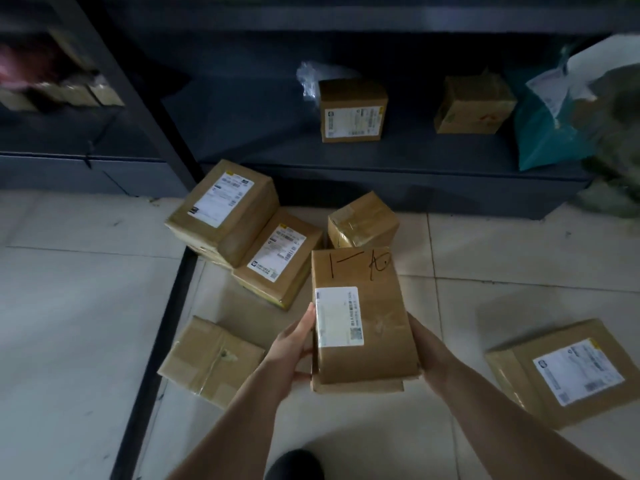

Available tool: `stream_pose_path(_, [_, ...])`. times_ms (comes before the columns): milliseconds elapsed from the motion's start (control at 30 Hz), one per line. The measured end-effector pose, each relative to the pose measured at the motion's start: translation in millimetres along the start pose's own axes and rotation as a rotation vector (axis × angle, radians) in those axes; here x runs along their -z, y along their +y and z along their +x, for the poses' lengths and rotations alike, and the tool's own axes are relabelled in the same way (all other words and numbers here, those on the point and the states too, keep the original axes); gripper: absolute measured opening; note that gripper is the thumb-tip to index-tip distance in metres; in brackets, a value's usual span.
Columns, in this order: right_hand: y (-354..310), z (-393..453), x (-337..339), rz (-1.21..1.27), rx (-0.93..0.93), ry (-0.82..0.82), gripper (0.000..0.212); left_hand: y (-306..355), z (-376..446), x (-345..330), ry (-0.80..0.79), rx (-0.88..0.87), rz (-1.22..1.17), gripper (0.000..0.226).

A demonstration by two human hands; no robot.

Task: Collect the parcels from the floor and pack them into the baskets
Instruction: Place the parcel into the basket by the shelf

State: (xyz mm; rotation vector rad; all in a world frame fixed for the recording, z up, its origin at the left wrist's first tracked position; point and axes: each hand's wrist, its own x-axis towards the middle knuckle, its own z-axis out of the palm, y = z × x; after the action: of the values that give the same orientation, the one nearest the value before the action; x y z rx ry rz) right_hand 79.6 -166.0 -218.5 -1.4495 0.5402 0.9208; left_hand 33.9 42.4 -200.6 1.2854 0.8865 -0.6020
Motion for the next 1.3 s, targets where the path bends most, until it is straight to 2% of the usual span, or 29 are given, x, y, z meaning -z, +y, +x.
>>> stream_pose_path(100, [-54.5,-78.8,-13.4,-0.032,-0.036,-0.002,0.061,52.4,-93.1,5.2,0.051,0.016,-0.026,0.078])
stream_pose_path(200, [-128.6,-181.6,-36.7,-0.077,-0.009,-0.032,0.065,113.6,-214.4,14.1,0.04,-0.068,-0.065,0.065])
stream_pose_path(400, [-288.2,-414.0,-90.3,-0.125,0.008,-0.062,0.061,239.0,-487.5,23.2,0.102,-0.141,-0.117,0.074])
stream_pose_path(500, [-350.6,-517.4,-122.1,0.01,0.094,-0.199,0.057,285.7,-609.6,29.4,0.23,-0.185,-0.129,0.077])
stream_pose_path(633, [-402.5,-638.6,-175.3,-0.123,0.304,-0.407,0.045,322.2,-741.1,48.2,0.381,-0.272,-0.238,0.085])
stream_pose_path(733, [-423.8,-701.5,-218.7,-0.288,0.422,-0.337,0.043,331.0,-815.9,71.4,0.403,-0.377,-0.38,0.1])
stream_pose_path(800, [-432.7,-727.8,-249.1,-0.337,0.499,-0.323,0.035,328.6,-853.9,92.3,0.476,-0.425,-0.354,0.103])
stream_pose_path(900, [-433.8,-760.3,-303.9,-0.391,0.538,-0.413,0.037,318.5,-898.0,135.6,0.654,-0.441,-0.332,0.101])
stream_pose_path(967, [-428.3,-777.2,-341.5,-0.412,0.546,-0.454,0.045,310.1,-919.6,168.5,0.706,-0.44,-0.313,0.1])
stream_pose_path(1200, [-391.3,-807.2,-467.2,-0.406,0.558,-0.495,0.055,267.7,-966.8,287.8,0.698,-0.543,-0.37,0.082])
stream_pose_path(1300, [-382.9,-824.1,-516.6,-0.413,0.579,-0.494,0.045,263.7,-981.2,342.3,0.686,-0.581,-0.358,0.079])
